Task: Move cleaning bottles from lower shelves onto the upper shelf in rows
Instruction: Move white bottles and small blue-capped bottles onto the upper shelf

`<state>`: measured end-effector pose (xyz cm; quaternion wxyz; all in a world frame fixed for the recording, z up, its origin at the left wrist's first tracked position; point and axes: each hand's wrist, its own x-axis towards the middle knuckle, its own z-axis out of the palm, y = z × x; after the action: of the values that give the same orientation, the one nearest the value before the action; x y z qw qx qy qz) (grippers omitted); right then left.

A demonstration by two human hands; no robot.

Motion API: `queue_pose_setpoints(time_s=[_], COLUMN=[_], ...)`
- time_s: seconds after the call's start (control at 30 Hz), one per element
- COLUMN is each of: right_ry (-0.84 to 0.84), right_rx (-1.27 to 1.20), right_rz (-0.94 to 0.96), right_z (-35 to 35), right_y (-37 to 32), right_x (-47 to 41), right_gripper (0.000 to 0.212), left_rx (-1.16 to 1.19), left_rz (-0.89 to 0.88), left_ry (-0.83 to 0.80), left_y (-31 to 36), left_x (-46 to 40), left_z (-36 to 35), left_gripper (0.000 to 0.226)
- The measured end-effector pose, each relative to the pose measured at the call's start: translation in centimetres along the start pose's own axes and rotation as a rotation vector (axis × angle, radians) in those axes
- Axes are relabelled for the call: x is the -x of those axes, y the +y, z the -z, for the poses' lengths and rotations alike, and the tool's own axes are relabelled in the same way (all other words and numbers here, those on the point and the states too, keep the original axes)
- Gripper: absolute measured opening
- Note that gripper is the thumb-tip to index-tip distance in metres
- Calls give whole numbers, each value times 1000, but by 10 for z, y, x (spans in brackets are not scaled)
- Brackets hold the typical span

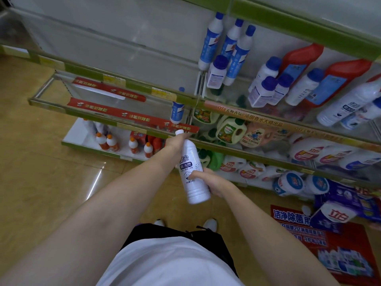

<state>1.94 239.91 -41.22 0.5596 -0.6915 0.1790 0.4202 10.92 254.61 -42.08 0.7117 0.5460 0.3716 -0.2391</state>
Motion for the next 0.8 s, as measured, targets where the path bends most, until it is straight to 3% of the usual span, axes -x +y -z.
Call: queue_pose_setpoints(time_s=[0.2,0.27,0.4,0.53,0.6,0.8], right_ry=[89,87,7,-114,-130,-127], right_rx=[155,131,-89,-175,-139,-17], right_rz=[120,107,28,-20,-15,29], right_z=[1,3,11,13,12,9], right_y=[-8,-10,-10,-11,-10,-6], right_x=[-1,2,9,16,13,10], right_gripper=[43,44,48,35,41,57], left_rx=[-17,-25,-65,-5,37,66], left_rz=[6,40,9,-21,-9,-28], left_ry=[118,62,-156,-271,-292,-149], left_y=[8,11,15,3,-2,-6], left_x=[2,-1,13,11,9,2], left_z=[-2,-1,9,14,11,7], left_gripper=[63,74,53,58,58,63])
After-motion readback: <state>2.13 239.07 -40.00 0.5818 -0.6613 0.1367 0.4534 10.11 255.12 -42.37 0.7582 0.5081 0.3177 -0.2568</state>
